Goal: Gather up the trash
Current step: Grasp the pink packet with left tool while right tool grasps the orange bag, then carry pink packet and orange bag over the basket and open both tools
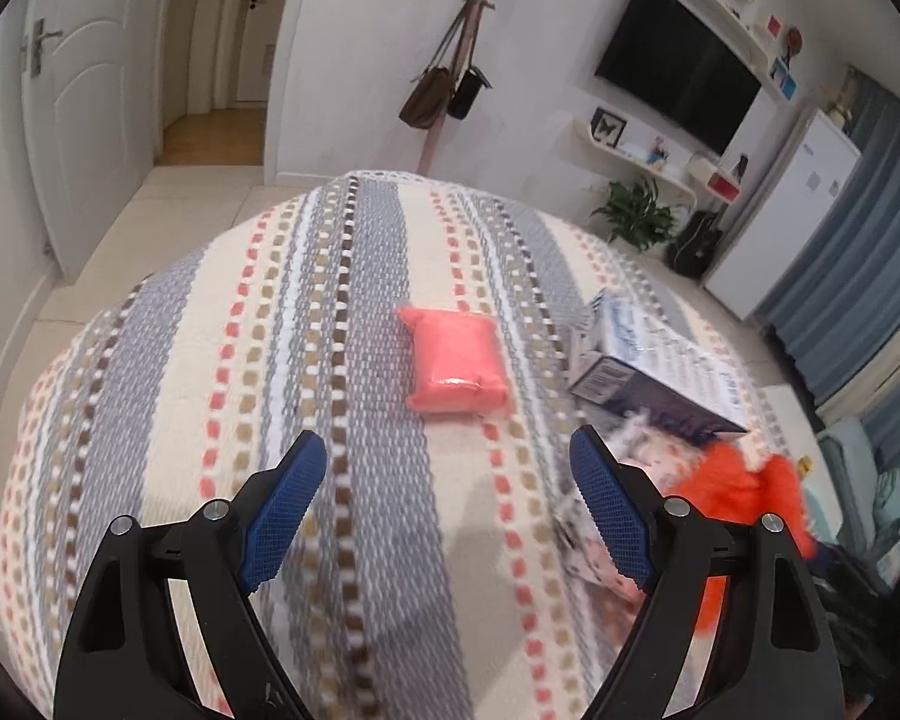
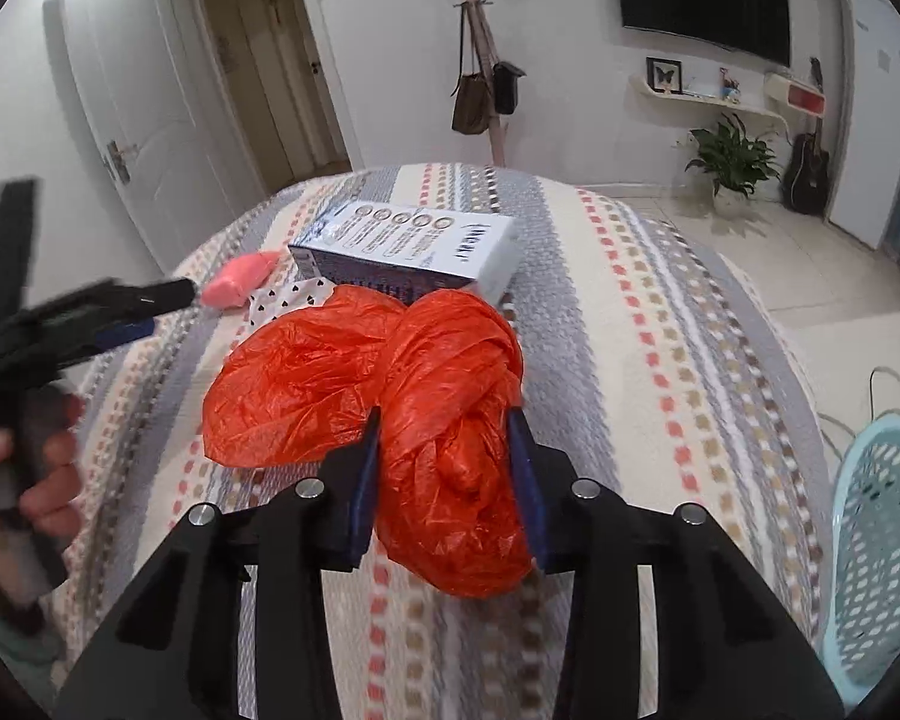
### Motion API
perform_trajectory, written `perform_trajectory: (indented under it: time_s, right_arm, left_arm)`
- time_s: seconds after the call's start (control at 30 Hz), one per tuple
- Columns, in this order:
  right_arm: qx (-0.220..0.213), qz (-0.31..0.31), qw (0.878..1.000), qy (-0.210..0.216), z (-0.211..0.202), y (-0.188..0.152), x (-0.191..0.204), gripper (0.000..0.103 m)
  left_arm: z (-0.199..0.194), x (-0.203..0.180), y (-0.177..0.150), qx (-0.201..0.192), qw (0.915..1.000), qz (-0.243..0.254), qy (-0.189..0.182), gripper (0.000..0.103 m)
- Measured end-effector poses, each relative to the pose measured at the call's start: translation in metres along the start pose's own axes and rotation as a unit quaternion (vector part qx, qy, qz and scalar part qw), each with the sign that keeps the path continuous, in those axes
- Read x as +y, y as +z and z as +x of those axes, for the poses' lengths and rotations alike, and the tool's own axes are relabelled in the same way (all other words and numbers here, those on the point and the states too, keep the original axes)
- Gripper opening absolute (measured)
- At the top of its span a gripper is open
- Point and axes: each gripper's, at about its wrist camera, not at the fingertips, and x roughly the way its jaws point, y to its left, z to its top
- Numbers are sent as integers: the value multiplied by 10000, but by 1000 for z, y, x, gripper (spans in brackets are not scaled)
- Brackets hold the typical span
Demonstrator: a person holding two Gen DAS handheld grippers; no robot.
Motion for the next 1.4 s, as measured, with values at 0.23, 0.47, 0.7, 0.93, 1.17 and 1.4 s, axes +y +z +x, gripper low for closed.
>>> perform_trajectory:
  time_s: [0.23,0.47,0.7,0.93,1.17,1.4]
  right_arm:
    - [-263,236,9994,-50,-34,-13,-27,36]
    - [-415,237,9987,-154,-57,-19,-46,36]
    - [-685,354,9967,-260,-79,-14,-60,36]
    - [-1063,502,9922,-416,-111,-15,-74,36]
    - [-1374,787,9846,-747,-144,-20,-107,36]
    - [-1479,1469,9707,-1196,-167,-29,-159,36]
  left_arm:
    - [26,-13,11,74,9997,186,140,80]
    - [43,-24,16,169,9967,498,620,44]
    - [15,-41,14,-124,9970,602,472,37]
    - [-45,-107,2,-768,9907,1116,143,37]
    - [-85,-190,-10,-1172,9785,1631,-478,37]
    - [-85,-268,-36,-1252,9641,2174,-865,37]
